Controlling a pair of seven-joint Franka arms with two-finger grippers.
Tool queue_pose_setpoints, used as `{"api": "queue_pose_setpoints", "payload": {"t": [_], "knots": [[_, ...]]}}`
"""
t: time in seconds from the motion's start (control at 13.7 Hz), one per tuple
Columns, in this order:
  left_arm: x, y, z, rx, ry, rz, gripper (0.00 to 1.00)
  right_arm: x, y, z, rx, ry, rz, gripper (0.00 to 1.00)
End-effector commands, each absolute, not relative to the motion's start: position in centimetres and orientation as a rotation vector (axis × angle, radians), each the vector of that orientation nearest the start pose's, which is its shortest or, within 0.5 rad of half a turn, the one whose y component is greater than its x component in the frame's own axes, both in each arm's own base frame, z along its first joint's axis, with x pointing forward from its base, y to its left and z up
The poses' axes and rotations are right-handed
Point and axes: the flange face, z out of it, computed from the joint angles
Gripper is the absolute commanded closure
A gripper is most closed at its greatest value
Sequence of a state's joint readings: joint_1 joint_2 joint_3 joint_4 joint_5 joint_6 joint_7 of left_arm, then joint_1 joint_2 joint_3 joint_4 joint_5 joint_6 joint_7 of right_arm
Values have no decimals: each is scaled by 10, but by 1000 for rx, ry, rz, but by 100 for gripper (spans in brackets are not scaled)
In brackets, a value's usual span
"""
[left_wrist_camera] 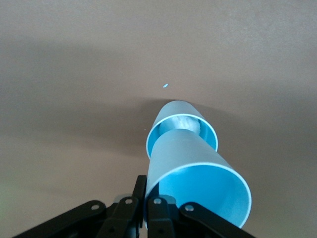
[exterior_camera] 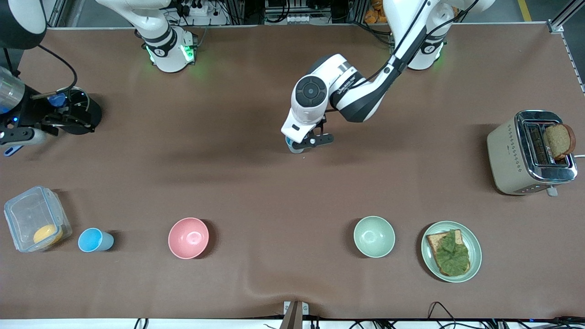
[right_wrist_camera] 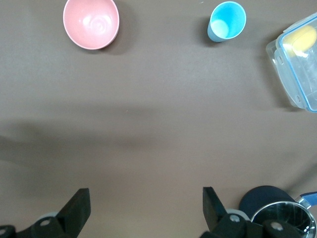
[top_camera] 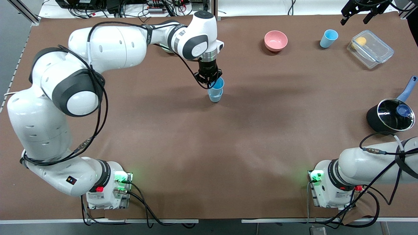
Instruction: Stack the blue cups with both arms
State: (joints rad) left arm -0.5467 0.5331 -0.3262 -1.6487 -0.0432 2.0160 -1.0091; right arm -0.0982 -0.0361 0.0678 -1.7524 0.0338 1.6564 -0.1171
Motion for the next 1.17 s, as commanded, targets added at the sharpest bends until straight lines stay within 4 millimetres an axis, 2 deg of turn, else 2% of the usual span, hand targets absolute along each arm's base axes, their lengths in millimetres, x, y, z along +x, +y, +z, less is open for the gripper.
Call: {"api": "queue_pose_setpoints", "payload": {"t": [0.0,0.07,0.15,0.29,0.44,0.58,0.73,0.95,1.09], "knots": [[444,-504,308,-3097,-316,350,0,546,-21,577,-3125,-94,76,0],[440,-511,317,-3110,-302,331,0,549,-22,578,-3124,-106,71,0],[446,-511,327,-3126,-313,313,0,547,-18,579,-3124,-111,80,0],[467,-499,360,-3153,-358,253,0,546,-21,576,-3122,-106,111,0],[506,-459,398,-3146,-441,137,0,545,-28,575,-3119,-94,118,0],[530,-415,447,-3121,-510,12,0,545,-23,575,-3118,-108,110,0],[554,-356,486,-3083,-537,-75,0,545,-21,576,-3118,-116,110,0],[570,-289,533,-3100,-392,-106,0,544,-19,577,-3117,-123,115,0],[577,-250,546,-3080,-393,-98,0,545,-19,576,-3114,-120,120,0]]}}
